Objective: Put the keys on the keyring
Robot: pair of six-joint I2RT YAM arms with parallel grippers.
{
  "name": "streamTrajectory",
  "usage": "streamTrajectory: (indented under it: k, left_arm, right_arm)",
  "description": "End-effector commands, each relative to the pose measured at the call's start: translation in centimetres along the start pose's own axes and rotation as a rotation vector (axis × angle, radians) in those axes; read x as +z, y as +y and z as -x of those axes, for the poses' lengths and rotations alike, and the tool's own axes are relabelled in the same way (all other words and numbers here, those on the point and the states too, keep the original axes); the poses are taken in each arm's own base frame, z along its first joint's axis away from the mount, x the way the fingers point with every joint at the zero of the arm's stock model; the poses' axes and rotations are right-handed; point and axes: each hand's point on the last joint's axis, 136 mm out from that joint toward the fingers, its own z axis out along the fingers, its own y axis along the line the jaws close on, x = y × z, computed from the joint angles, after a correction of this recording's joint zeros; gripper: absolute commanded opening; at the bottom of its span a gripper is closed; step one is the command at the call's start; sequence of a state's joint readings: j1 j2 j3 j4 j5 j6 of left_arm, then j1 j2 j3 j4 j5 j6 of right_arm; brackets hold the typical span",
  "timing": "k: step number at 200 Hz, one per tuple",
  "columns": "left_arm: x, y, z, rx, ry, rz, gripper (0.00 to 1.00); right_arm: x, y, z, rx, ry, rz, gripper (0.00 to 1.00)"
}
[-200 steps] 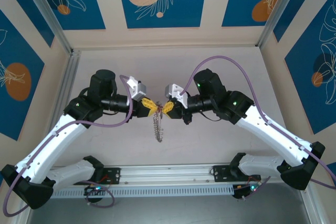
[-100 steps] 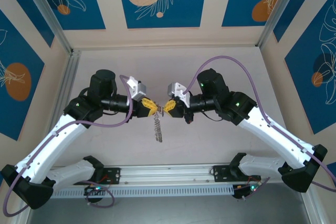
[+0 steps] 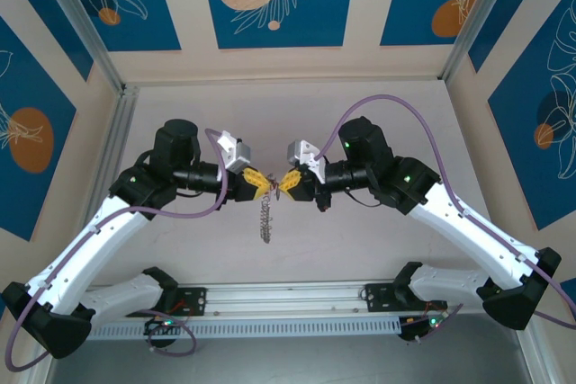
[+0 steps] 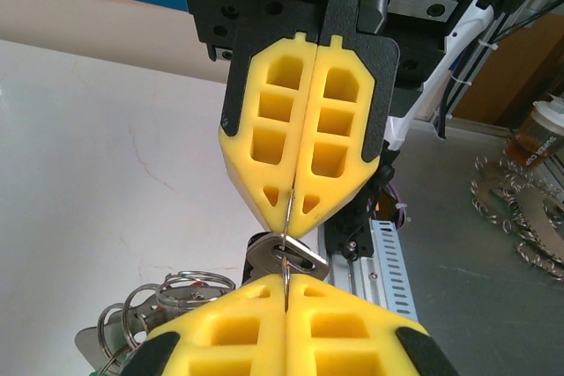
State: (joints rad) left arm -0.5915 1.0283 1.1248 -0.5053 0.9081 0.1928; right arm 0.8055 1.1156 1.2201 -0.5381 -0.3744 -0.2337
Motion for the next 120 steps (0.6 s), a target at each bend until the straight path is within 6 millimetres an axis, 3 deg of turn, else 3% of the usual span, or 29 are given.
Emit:
streamTrajectory:
  k: [1,120]
  left_arm:
    - [-0.51,-1.28,1.94,0.069,-0.048,-0.031,0.0]
    - [-0.56,-1.39,2.14,0.07,-0.056,-0.034,0.0]
  right_arm:
    - [0.0,0.94,-0.31,0.017,-0.003,0.037,0.0]
    - [0.53,0.77,-0.19,0.026,-0.002,0.034,0.0]
